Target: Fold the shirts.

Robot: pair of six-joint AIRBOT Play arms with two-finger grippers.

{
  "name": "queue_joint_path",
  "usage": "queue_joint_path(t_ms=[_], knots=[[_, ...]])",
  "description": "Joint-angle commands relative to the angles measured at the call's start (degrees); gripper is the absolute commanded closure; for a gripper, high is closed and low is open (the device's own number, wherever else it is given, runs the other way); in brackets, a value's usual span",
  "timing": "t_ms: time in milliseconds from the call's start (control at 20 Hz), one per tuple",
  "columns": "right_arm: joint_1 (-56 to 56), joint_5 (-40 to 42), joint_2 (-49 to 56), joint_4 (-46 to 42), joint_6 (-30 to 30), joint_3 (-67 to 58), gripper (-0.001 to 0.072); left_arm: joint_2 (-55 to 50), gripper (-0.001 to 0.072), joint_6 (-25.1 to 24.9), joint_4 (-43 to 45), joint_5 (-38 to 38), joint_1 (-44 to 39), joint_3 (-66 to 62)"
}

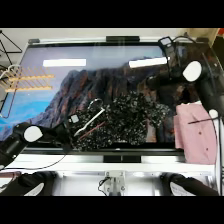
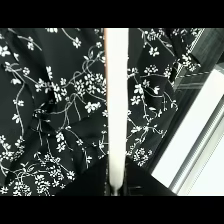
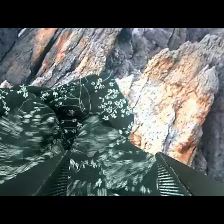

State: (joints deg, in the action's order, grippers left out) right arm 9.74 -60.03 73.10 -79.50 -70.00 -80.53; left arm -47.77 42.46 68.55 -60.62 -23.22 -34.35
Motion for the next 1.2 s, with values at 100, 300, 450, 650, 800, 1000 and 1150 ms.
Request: queue_joint_path(t_ms=[100, 300, 450, 650, 800, 1000, 1150], knots=[[1.2, -1.8, -5.6, -0.4, 17.2, -1.6, 0.0081, 0.1, 0.0664, -1.0, 0.0, -0.2, 0.0, -0.9], [5.8, -17.3, -5.7, 0.1, 45.7, -1.5, 0.0081, 0.1, 0.0664, -4.4, 0.0, -2.8, 0.0, -1.0], [7.9, -21.2, -2.9, 0.1, 49.4, -1.5, 0.0081, 0.1, 0.0664, -7.8, 0.0, -4.1, 0.0, -1.0], [8.0, -20.7, 0.2, 3.0, 54.0, -1.5, 0.0081, 0.1, 0.0664, -9.0, 0.0, -4.0, 0.0, -1.0], [8.0, -20.7, 1.9, 6.0, 55.7, -1.5, 0.0081, 0.1, 0.0664, -9.9, 0.0, -3.9, 0.0, -1.0], [8.0, -23.4, 4.9, 8.3, 56.6, -1.5, 0.0081, 0.1, 0.0664, -9.9, 0.0, -3.5, 0.0, -1.0], [8.0, -25.2, 7.0, 8.7, 57.3, -1.5, 0.0082, 0.1, 0.0664, -9.9, 0.0, -3.5, 0.0, -1.0]])
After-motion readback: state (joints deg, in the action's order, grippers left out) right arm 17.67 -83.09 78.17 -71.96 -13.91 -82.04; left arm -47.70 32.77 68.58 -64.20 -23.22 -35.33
